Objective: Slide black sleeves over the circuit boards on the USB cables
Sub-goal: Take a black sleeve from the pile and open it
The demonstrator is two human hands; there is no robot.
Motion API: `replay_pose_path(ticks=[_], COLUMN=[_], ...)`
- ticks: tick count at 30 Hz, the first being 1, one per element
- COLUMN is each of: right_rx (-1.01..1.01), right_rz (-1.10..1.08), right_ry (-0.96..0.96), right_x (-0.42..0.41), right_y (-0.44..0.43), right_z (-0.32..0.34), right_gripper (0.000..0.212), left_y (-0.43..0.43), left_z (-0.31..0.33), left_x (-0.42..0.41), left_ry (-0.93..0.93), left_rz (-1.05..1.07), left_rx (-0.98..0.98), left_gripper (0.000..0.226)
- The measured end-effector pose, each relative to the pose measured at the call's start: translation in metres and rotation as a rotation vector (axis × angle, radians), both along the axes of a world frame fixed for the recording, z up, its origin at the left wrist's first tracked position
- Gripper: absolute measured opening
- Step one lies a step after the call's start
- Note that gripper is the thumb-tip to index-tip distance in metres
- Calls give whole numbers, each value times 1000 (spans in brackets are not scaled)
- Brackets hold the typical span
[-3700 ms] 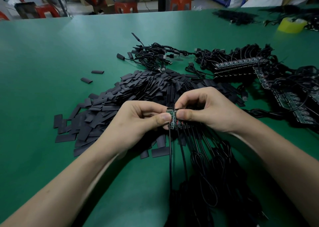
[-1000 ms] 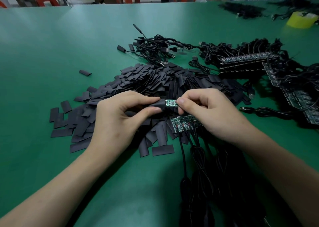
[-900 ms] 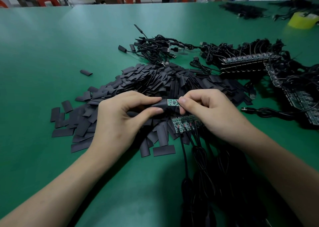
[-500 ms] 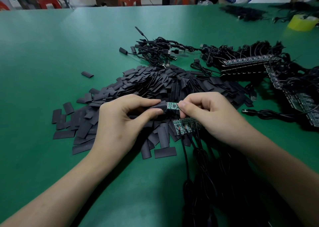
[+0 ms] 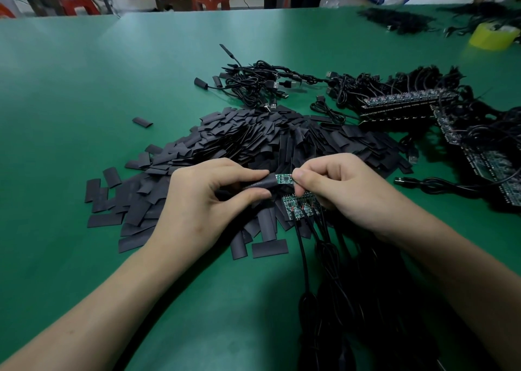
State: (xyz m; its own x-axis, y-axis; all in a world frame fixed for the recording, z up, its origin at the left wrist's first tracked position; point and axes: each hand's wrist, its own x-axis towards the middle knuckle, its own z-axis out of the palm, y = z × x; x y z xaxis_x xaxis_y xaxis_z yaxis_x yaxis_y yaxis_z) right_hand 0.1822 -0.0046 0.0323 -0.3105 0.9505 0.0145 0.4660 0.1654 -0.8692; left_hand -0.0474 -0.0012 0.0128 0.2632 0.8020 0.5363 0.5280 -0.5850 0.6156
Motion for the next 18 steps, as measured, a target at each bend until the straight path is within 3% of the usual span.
replay_pose_path(ticks=[5,18], right_rx=[141,111], right_rz=[-30,12], right_ry=[-105,-136], right_x=[-4,-4], right_y=[-6,-5], right_z=[2,3], right_gripper=[32,30], left_y=[0,0], left_z=[0,4], left_x=[-1,-3], left_ry=[-46,69], left_rz=[19,-61], left_rx=[-79,16], left_gripper=[26,22])
